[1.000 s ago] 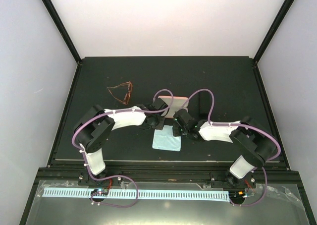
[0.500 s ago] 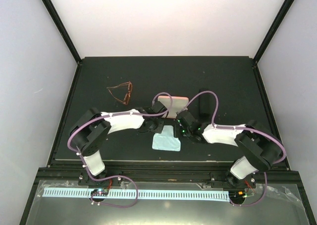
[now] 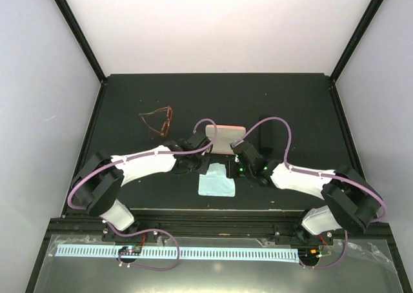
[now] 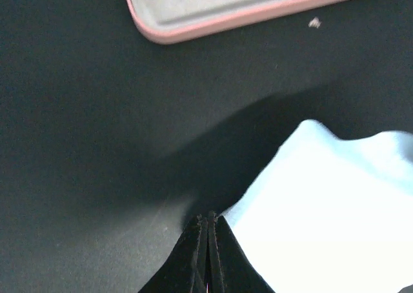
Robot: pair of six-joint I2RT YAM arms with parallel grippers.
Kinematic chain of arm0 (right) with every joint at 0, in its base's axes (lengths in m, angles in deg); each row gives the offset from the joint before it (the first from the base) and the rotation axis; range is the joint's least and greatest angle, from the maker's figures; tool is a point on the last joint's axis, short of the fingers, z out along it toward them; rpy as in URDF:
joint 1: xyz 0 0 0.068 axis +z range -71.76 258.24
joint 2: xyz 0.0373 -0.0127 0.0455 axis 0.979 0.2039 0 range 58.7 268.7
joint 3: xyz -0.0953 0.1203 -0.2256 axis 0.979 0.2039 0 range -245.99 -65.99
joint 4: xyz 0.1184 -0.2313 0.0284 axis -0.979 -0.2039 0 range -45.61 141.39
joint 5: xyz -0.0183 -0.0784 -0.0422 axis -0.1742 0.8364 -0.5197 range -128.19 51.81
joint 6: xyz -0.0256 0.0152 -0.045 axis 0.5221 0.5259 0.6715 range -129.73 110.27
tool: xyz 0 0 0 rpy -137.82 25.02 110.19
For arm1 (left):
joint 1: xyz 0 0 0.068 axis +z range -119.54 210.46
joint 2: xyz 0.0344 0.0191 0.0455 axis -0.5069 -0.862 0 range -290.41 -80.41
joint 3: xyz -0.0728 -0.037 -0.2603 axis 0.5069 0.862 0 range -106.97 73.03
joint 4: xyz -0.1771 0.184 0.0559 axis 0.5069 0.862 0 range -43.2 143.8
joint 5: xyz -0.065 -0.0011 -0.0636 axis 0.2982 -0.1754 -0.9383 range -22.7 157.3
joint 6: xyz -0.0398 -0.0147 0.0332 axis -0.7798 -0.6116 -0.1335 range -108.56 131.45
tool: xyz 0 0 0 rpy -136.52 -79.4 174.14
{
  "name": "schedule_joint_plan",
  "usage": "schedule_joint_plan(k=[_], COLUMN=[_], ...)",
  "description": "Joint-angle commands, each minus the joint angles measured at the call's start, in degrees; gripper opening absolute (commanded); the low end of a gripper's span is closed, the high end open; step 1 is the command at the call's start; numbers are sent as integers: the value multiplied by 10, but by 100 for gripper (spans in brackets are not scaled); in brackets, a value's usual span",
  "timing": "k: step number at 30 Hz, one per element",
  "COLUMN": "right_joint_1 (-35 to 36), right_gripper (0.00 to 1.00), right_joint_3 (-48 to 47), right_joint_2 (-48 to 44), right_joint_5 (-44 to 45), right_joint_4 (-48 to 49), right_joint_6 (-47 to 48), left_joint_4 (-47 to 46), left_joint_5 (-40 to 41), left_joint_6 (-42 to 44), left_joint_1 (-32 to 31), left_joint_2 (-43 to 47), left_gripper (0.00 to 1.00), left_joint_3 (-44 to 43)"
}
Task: Organize the sunglasses
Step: Fold the glasses cleaning cloth at the center of the board.
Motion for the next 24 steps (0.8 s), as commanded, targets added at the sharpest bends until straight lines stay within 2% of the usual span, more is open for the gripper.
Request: schedule_joint_plan(k=[1,24], right_joint_1=[-2,-2], right_gripper=[1,1], right_joint_3=[13,46], right_joint_2=[-19,-63], right_joint_5=[-14,-46], right_joint_4=[-13,-67], right_joint_6=[12,15], left_joint_4=[1,12], left_joint_5=[-21,-66], left_joint_6=[14,12], left_joint_1=[5,5], left_joint_2=[21,66], left_gripper=[1,1], left_joint_3=[15,68])
